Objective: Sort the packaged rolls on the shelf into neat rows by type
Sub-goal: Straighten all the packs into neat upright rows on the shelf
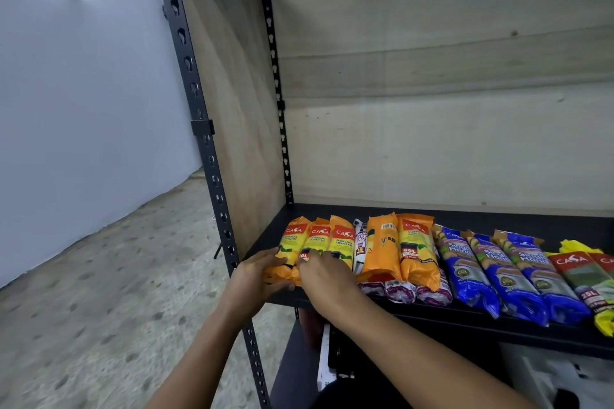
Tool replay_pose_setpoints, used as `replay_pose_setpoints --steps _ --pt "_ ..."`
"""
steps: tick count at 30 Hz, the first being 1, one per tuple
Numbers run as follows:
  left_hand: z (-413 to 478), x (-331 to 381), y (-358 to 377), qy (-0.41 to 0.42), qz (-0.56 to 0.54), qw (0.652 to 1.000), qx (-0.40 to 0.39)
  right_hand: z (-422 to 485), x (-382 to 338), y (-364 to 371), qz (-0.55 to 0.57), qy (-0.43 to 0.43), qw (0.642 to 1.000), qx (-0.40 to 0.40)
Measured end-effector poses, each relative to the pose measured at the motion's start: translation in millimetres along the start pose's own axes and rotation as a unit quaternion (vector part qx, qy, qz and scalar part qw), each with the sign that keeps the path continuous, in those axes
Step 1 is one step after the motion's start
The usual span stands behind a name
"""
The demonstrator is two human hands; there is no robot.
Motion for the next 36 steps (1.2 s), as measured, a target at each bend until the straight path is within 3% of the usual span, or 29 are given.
replay_pose_setpoints --steps 10,17,22,27,32,36 --pt "-5.3 5.8 5.2 0.003 0.003 1.000 -0.004 3.6 1.7 5.7 0.018 0.000 1.000 0.006" --pt "-7.8 10.3 10.5 -0.003 -0.005 1.000 -0.031 2.9 12.3 -8.8 0.150 0.009 0.989 -0.001" --pt "-14.2 33.8 2.4 0.050 0.009 0.998 0.028 -4.1 36.0 -44.7 0.241 0.044 0.964 0.103" --pt "-13.9 81.1 11.6 0.112 0.022 0.993 0.025 -29.6 81.2 -70.3 0.221 0.061 0.959 0.168" --pt "-14.5 128.1 35.9 0.161 0.030 0.987 -0.001 -58.1 139.9 -62.3 0.222 0.123 0.955 0.154" --pt "-19.6 150.5 40.9 0.150 -0.076 0.986 0.017 -80.7 171.2 -36.6 0.215 0.172 0.960 0.046"
Point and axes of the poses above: each hand's wrist, its own z-axis towards the middle knuckle, its own y-axis out of the palm, x = y × z, the point moved 9 cm from there along z, towards the middle knuckle, and after that the axes turned 2 degrees about -z, right-handed, at the moved point
